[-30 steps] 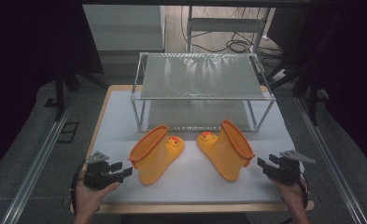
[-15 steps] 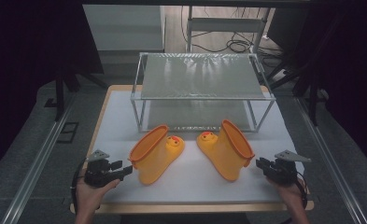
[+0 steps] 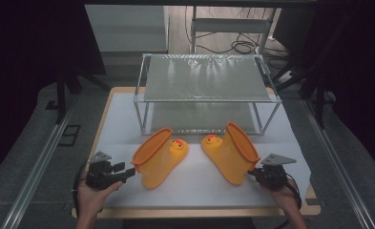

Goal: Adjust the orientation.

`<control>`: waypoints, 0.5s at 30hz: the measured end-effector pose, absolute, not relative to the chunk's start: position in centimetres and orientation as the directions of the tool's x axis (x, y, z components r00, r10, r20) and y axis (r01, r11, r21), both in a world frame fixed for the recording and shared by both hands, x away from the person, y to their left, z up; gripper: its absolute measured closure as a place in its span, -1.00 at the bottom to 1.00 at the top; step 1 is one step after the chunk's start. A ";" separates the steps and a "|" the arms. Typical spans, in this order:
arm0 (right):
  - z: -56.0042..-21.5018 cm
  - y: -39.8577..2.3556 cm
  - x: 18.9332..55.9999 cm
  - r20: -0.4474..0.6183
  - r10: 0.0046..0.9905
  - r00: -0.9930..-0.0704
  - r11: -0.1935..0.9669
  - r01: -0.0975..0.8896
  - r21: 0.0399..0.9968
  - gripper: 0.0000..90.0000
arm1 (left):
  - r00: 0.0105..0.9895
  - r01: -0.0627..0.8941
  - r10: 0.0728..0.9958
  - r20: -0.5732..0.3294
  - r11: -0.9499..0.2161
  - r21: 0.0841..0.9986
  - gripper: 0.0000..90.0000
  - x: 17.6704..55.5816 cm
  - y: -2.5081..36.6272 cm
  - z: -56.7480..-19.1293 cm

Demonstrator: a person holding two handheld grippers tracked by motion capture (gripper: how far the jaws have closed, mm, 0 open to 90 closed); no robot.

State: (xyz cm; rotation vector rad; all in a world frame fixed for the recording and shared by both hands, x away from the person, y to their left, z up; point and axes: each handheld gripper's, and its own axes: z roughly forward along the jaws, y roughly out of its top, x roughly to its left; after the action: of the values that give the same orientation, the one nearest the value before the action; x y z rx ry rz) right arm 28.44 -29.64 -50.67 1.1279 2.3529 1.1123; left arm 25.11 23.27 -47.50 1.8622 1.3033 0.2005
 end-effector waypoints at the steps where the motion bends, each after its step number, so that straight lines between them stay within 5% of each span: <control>1: -50.7 -29.2 28.2 0.041 0.751 -0.659 0.409 0.513 0.754 0.99 | 0.449 0.704 0.837 -0.315 -0.114 0.701 -0.01 25.1 23.3 -47.5; 15: -50.4 -25.8 26.6 -0.010 0.637 -0.771 0.522 0.421 0.742 0.99 | 0.452 0.708 0.832 -0.322 -0.115 0.697 0.00 25.3 23.5 -47.7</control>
State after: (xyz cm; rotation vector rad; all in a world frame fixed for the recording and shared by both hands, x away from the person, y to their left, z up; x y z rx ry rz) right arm 26.63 -25.82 -50.38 0.8876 2.4838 1.0976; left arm 25.34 23.50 -47.69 1.8648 1.3012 0.1866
